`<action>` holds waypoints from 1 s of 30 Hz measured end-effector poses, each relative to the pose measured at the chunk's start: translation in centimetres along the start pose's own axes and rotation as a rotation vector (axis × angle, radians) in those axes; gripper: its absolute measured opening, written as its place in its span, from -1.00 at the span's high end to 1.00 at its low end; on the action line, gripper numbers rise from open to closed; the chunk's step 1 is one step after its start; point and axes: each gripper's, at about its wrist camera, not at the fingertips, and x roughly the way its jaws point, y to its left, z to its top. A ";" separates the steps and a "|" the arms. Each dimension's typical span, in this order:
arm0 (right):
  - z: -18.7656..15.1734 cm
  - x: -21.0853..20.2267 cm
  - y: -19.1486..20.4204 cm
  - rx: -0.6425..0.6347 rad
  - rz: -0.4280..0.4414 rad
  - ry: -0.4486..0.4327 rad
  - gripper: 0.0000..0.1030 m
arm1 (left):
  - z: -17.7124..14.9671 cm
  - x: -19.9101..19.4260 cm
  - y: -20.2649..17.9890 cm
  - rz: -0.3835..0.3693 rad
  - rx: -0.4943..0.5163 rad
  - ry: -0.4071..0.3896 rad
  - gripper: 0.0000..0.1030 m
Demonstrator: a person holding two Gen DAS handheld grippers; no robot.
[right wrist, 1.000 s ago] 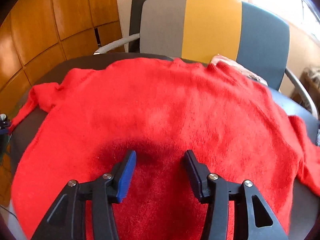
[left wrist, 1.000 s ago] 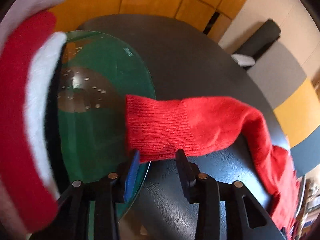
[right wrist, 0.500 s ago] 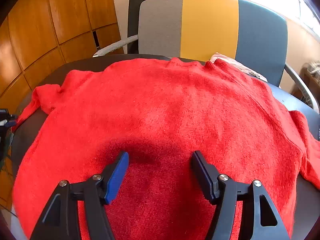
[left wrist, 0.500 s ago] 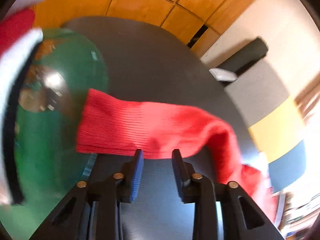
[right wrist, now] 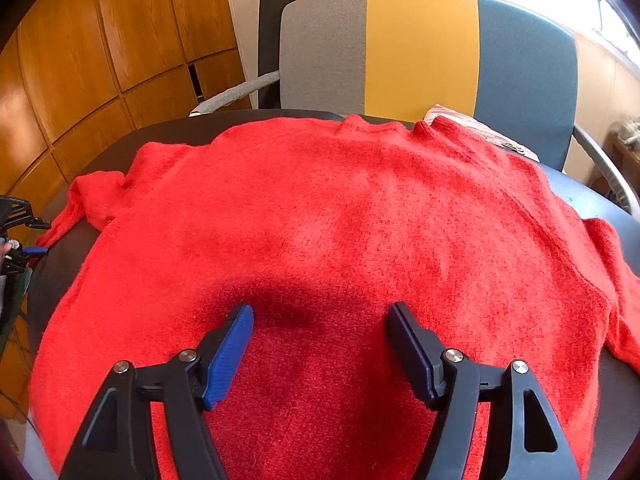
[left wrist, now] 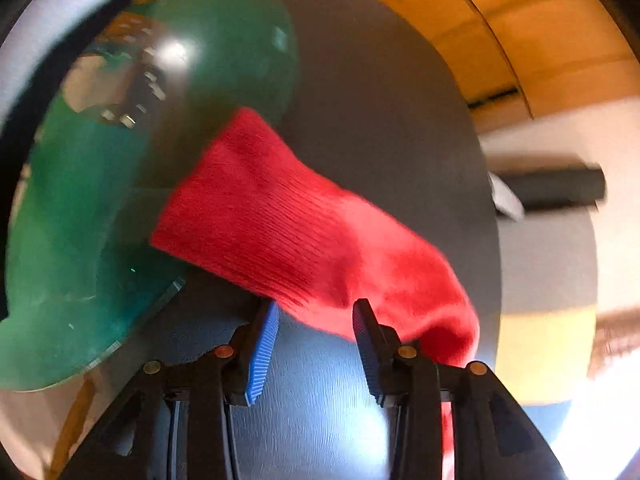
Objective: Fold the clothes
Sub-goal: 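Grasp the sleeve cuff with the left gripper and lift it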
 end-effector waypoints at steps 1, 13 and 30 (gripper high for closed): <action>0.0 0.0 0.0 0.000 0.001 0.000 -0.41 | 0.3 0.3 -0.2 0.005 -0.012 -0.009 0.20; 0.0 0.1 0.0 0.013 0.022 -0.003 -0.45 | -0.3 2.0 -6.0 0.253 0.151 -0.133 0.85; -0.1 0.1 -0.6 0.042 0.062 -0.012 -0.49 | 3.9 -8.0 -14.8 0.094 0.339 -0.301 0.89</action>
